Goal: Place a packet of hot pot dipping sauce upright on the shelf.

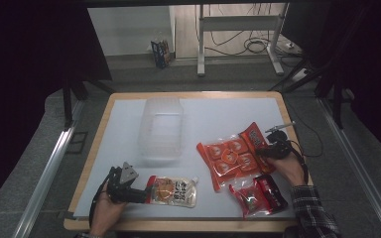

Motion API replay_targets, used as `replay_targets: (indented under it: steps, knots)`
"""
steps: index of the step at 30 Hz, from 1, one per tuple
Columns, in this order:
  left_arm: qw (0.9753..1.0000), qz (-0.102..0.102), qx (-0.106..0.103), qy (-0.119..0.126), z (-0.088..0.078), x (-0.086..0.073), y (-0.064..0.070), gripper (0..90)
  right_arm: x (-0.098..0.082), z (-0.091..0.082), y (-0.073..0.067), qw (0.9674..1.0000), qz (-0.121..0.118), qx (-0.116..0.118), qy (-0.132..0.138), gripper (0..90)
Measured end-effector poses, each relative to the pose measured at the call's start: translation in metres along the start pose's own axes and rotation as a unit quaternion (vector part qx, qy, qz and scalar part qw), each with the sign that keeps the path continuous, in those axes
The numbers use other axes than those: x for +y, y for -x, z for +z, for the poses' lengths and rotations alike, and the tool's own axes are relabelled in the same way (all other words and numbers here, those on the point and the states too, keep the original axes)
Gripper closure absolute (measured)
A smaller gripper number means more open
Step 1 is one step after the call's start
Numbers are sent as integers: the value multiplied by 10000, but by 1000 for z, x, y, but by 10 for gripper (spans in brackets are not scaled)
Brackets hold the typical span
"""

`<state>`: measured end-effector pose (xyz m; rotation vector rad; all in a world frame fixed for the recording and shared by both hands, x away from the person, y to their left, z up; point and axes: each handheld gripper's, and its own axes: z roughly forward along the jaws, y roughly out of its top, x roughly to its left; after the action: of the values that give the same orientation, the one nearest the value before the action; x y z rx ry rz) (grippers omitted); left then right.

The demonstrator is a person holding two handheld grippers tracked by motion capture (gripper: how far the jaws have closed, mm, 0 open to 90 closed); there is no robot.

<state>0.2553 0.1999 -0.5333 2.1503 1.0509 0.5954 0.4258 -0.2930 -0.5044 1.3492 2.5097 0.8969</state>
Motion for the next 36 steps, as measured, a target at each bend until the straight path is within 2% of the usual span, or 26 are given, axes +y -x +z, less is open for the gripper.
replay_targets:
  steps: [1,2,5,9,15,21,25,36]
  knots:
    - [10000,0,0,0,0,0,0,18,0,0,0,10000,0,0,0,765]
    - [10000,11,6,0,0,0,0,18,1,1,3,9998,174,124,4,807]
    - [10000,27,11,-7,0,0,0,18,2,2,3,9997,208,149,-23,874]
    - [10000,14,30,7,-1,0,0,17,9,-1,-4,9997,-57,-70,-207,885]
    - [10000,-10,24,30,-1,0,-1,17,13,-4,-9,9990,-300,-254,-234,886]
    - [10000,-9,23,24,-1,0,-1,17,16,-18,-6,9991,-215,-369,-69,886]
    - [10000,10,33,21,-1,0,0,17,21,-31,-6,9995,-164,-277,72,886]
    - [10000,33,39,29,-1,0,0,17,45,-64,-27,9983,-293,-179,471,886]
